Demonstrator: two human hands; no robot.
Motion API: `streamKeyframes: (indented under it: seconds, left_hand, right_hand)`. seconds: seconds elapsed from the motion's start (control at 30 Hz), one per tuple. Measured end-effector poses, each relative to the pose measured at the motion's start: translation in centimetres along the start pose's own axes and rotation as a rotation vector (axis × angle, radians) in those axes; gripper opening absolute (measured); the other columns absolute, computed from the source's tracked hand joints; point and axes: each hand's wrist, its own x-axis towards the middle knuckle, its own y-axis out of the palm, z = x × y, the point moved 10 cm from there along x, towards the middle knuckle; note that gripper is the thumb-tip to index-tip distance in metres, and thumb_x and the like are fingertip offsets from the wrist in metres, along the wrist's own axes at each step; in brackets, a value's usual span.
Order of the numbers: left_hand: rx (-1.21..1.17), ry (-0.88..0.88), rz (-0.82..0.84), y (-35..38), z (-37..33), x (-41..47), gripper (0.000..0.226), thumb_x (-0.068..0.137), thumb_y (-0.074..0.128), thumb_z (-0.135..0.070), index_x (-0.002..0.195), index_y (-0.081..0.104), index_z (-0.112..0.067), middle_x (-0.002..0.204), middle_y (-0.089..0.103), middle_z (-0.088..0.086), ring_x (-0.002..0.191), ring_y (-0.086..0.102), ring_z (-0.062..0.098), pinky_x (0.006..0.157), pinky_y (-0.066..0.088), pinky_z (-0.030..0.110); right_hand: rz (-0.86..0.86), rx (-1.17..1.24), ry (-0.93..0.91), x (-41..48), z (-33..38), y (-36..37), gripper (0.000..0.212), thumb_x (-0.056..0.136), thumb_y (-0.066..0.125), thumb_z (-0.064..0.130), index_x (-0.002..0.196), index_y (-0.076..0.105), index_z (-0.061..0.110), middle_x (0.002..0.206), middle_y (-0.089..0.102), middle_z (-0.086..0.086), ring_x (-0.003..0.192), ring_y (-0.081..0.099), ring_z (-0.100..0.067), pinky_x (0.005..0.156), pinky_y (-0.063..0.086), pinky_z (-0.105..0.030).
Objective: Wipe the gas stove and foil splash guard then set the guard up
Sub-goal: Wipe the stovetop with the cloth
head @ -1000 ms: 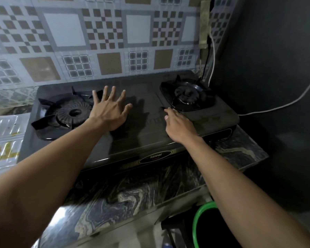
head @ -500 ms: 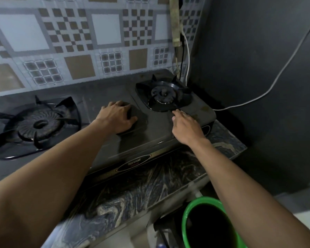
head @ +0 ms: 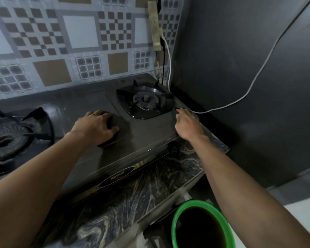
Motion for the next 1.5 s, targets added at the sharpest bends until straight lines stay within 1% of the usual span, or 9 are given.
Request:
streamKeyframes:
  seconds: [0.2, 0.37, 0.5, 0.67, 0.83, 1.07, 1.23, 1.37, 1.5]
  left_hand:
    - [0.001, -0.005, 0.012, 0.2, 0.1, 0.1, 0.074, 0.088, 0.045, -0.068, 0.15, 0.034, -0.03, 0.156, 0.036, 0.002, 0.138, 0.037, 0.033, 0.109, 0.038, 0.051]
    - [0.015, -0.006, 0.041, 0.3, 0.1, 0.4, 0.077, 0.088, 0.044, -0.07, 0.152, 0.03, -0.03, 0.157, 0.033, 0.001, 0.141, 0.034, 0.031, 0.11, 0.038, 0.051]
    - [0.048, -0.002, 0.052, 0.1, 0.0, 0.6, 0.078, 0.088, 0.041, -0.071, 0.153, 0.028, -0.03, 0.16, 0.029, -0.002, 0.144, 0.031, 0.028, 0.11, 0.039, 0.05]
    - [0.059, 0.007, 0.024, 0.1, 0.1, 0.2, 0.091, 0.078, 0.021, -0.083, 0.154, 0.025, -0.033, 0.162, 0.024, -0.006, 0.146, 0.027, 0.024, 0.113, 0.036, 0.049]
    - [0.074, -0.017, 0.002, 0.0, 0.6, 0.4, 0.107, 0.064, 0.0, -0.093, 0.152, 0.027, -0.039, 0.161, 0.026, -0.01, 0.144, 0.031, 0.02, 0.111, 0.039, 0.043]
    - [0.063, -0.058, -0.044, -0.9, 0.6, 0.5, 0.091, 0.07, 0.025, -0.087, 0.147, 0.038, -0.039, 0.153, 0.04, -0.012, 0.134, 0.043, 0.019, 0.103, 0.042, 0.041]
    - [0.067, -0.082, -0.044, -1.1, 0.8, 0.6, 0.091, 0.072, 0.03, -0.085, 0.149, 0.034, -0.038, 0.156, 0.035, -0.015, 0.138, 0.039, 0.015, 0.106, 0.038, 0.036]
    - [0.048, -0.087, -0.044, -1.0, 0.7, 0.7, 0.09, 0.074, 0.033, -0.083, 0.151, 0.034, -0.037, 0.157, 0.032, -0.015, 0.14, 0.036, 0.015, 0.108, 0.038, 0.037]
    - [0.027, -0.095, -0.054, -1.0, 0.8, 0.7, 0.09, 0.074, 0.034, -0.083, 0.151, 0.034, -0.036, 0.158, 0.031, -0.015, 0.141, 0.035, 0.015, 0.109, 0.038, 0.038]
  right_hand:
    - [0.006, 0.049, 0.095, 1.6, -1.7, -0.1, 0.046, 0.104, 0.033, 0.022, 0.148, 0.04, 0.01, 0.157, 0.034, -0.009, 0.142, 0.034, -0.028, 0.112, 0.029, -0.036]
    - [0.038, 0.086, 0.127, 4.2, -3.7, -0.5, 0.045, 0.104, 0.034, 0.026, 0.148, 0.042, 0.018, 0.158, 0.035, -0.002, 0.141, 0.036, -0.03, 0.11, 0.032, -0.037]
    - [0.086, 0.219, 0.127, 7.3, -5.0, -0.7, 0.042, 0.105, 0.037, 0.026, 0.145, 0.047, 0.021, 0.151, 0.045, -0.005, 0.138, 0.04, -0.029, 0.108, 0.033, -0.035]
    - [0.231, 0.409, 0.08, 12.3, -4.8, 0.6, 0.037, 0.104, 0.043, 0.024, 0.138, 0.057, 0.019, 0.136, 0.059, 0.0, 0.126, 0.052, -0.018, 0.1, 0.037, -0.025]
    - [0.332, 0.407, -0.039, 18.0, -1.3, 2.1, 0.037, 0.103, 0.048, 0.023, 0.139, 0.055, 0.023, 0.143, 0.053, 0.0, 0.134, 0.046, -0.016, 0.113, 0.033, -0.031]
    - [0.369, 0.332, -0.128, 24.7, 4.0, 3.9, 0.038, 0.104, 0.047, 0.021, 0.141, 0.053, 0.026, 0.151, 0.044, -0.001, 0.14, 0.039, -0.021, 0.107, 0.028, -0.025]
    - [0.405, 0.269, -0.149, 28.7, 7.0, 5.1, 0.039, 0.103, 0.047, 0.016, 0.142, 0.048, 0.013, 0.147, 0.048, -0.01, 0.135, 0.045, -0.024, 0.105, 0.033, -0.026]
    - [0.42, 0.142, -0.176, 30.7, 9.6, 5.4, 0.043, 0.104, 0.043, 0.015, 0.146, 0.044, 0.013, 0.149, 0.046, -0.009, 0.135, 0.044, -0.026, 0.102, 0.033, -0.025]
    - [0.524, -0.054, -0.252, 30.4, 13.6, 6.7, 0.05, 0.1, 0.042, 0.009, 0.15, 0.039, 0.017, 0.157, 0.033, -0.01, 0.139, 0.037, -0.03, 0.103, 0.033, -0.03]
